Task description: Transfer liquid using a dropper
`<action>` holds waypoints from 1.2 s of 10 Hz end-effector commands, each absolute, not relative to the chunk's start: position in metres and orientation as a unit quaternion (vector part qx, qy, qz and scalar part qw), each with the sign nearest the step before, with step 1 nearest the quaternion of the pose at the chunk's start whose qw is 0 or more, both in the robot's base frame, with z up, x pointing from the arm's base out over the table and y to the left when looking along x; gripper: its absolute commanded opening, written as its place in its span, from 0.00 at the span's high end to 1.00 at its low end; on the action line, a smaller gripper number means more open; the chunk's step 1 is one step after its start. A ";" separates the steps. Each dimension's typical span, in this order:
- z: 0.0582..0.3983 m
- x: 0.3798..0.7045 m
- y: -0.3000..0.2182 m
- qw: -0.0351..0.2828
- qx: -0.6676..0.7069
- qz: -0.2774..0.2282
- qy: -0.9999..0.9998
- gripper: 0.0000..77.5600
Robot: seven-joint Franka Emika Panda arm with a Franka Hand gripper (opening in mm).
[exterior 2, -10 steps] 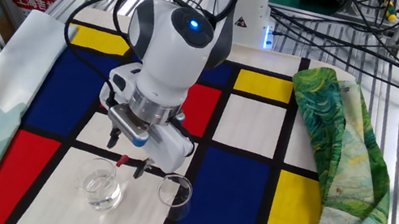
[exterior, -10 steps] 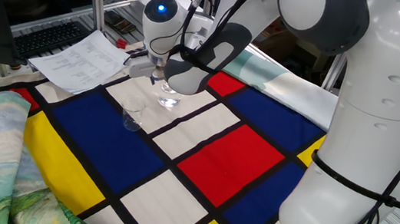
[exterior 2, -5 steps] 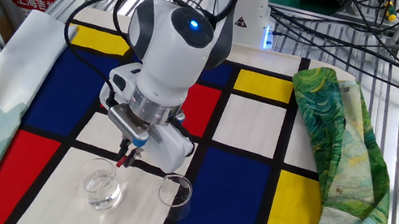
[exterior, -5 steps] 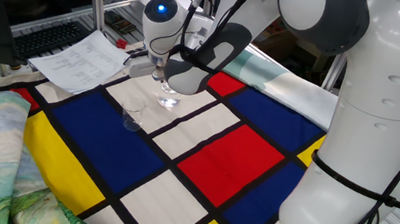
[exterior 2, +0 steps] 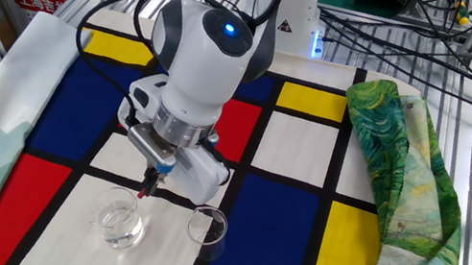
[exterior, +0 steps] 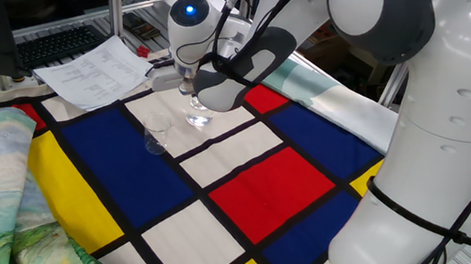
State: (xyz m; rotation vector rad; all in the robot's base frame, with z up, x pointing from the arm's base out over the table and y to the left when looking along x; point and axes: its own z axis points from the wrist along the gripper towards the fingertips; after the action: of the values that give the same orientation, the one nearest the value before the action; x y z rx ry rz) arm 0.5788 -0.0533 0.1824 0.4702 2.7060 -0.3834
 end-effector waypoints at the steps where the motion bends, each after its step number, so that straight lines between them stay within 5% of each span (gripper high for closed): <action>1: 0.170 0.584 -0.065 0.227 0.168 -0.165 0.945 0.99; 12: 0.171 0.582 -0.065 0.209 0.169 -0.159 0.950 0.99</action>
State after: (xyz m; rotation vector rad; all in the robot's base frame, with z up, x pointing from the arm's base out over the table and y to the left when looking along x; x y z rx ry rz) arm 0.5823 -0.0641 0.1717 0.4687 2.6412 -0.4399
